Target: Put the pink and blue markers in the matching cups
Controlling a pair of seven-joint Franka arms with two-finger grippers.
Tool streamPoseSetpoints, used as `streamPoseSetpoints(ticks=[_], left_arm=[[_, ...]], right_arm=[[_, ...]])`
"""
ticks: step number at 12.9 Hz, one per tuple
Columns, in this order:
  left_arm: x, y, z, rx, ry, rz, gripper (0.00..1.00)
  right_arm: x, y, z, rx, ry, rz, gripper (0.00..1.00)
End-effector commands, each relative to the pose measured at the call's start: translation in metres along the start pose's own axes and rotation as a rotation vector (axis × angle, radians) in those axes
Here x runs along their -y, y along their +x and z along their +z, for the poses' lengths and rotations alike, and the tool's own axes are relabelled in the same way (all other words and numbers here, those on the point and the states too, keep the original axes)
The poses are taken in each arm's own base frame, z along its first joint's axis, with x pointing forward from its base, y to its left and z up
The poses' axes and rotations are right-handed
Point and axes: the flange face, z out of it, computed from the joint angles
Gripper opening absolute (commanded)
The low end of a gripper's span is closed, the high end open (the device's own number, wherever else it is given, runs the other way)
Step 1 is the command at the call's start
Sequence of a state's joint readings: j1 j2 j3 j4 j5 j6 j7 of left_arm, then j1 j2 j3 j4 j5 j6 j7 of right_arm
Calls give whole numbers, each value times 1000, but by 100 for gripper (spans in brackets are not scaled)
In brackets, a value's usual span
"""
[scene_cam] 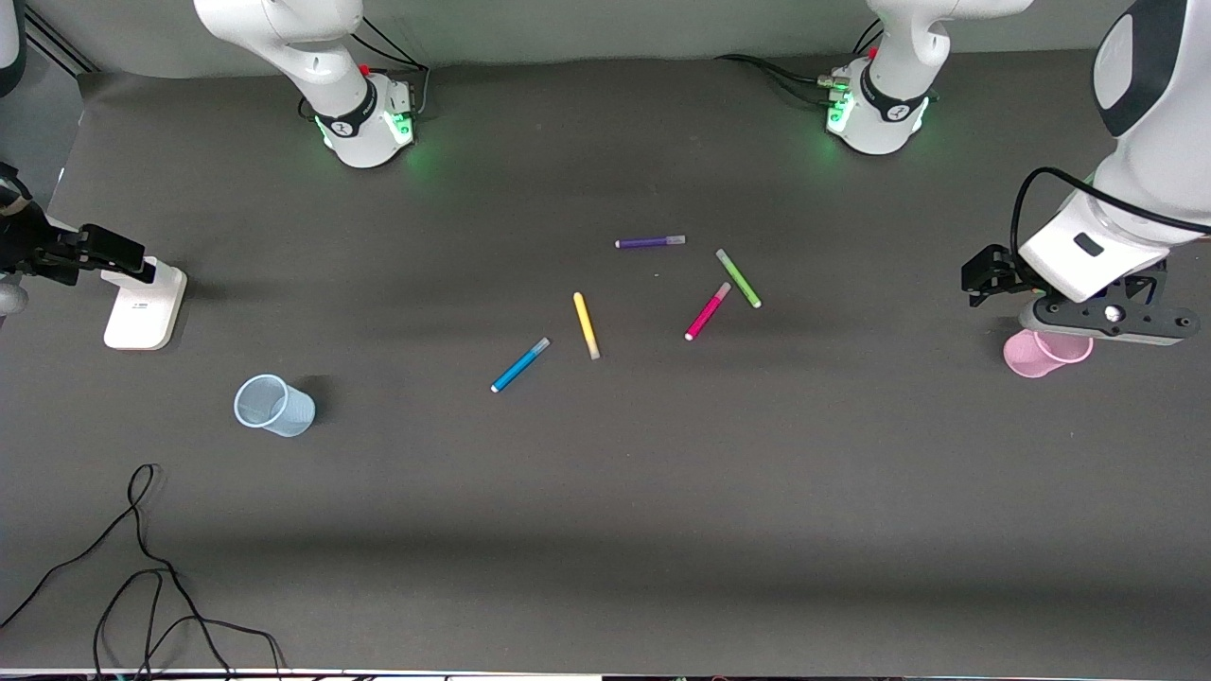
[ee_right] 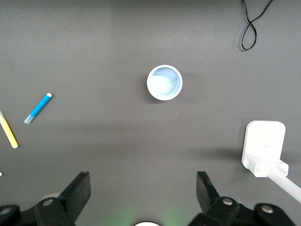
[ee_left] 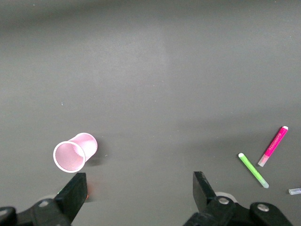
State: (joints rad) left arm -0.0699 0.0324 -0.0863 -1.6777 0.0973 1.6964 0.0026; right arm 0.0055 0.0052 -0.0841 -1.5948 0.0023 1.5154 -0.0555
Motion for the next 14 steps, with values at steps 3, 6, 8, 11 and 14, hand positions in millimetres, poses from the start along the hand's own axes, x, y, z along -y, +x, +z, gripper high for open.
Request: streamPoseSetpoints(ticks=[3,6,8,11,14], left_arm=[[0,1,-3,8,-9,11,100],[-1,0,-2,11,-9,13,100],[-3,0,-1,18,-10,16,100],[-15,-2,4,32,-85,-2,99],[-68,-5,7,51,-77,-18,99]], right_arm=[[0,-3,-7,-2,-16,-13,100],[5,-2,-2,8,-12,-10,100],[64,-2,1,11,-22,30,100],[143,-7,6,2,-25,87,100],[232,-13,23,-11,-22,174,100]])
